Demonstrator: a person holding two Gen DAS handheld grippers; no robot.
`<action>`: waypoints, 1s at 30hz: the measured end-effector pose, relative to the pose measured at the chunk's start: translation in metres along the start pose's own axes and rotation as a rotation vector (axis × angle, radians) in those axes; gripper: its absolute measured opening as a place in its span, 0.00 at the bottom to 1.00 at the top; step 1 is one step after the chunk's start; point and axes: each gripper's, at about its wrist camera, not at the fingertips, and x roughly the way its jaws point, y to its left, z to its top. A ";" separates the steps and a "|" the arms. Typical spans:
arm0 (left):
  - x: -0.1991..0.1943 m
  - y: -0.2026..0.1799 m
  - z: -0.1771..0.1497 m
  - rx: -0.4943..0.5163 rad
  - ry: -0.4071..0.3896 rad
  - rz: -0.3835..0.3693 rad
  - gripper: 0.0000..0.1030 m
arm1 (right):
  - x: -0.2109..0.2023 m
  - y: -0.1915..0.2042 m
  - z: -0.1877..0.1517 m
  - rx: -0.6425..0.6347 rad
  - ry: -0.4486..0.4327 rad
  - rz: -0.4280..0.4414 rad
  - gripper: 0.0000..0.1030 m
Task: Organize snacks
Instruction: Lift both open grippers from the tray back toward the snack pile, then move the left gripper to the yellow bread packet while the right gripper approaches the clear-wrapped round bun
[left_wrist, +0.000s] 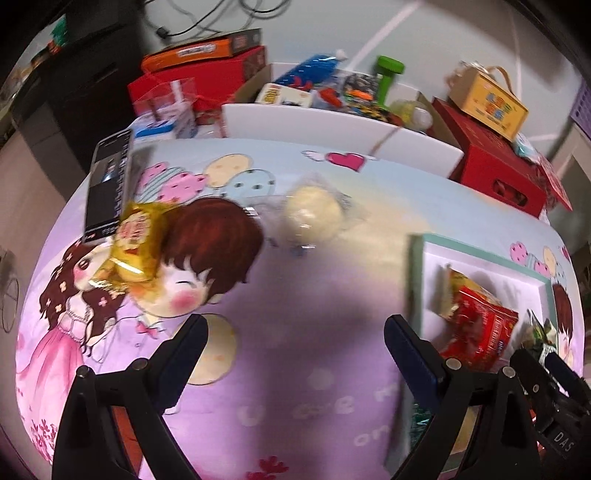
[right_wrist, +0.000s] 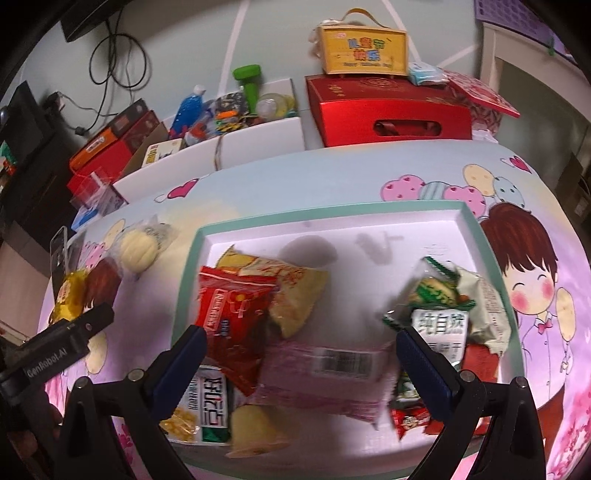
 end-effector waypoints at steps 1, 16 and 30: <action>-0.001 0.008 0.001 -0.017 -0.004 0.004 0.94 | 0.000 0.003 -0.001 -0.005 -0.002 0.004 1.00; 0.002 0.094 0.009 -0.206 -0.022 -0.002 0.93 | 0.004 0.054 -0.010 -0.099 -0.016 0.074 1.00; 0.027 0.102 0.017 -0.202 0.010 -0.065 0.94 | 0.011 0.069 -0.002 -0.091 -0.008 0.114 1.00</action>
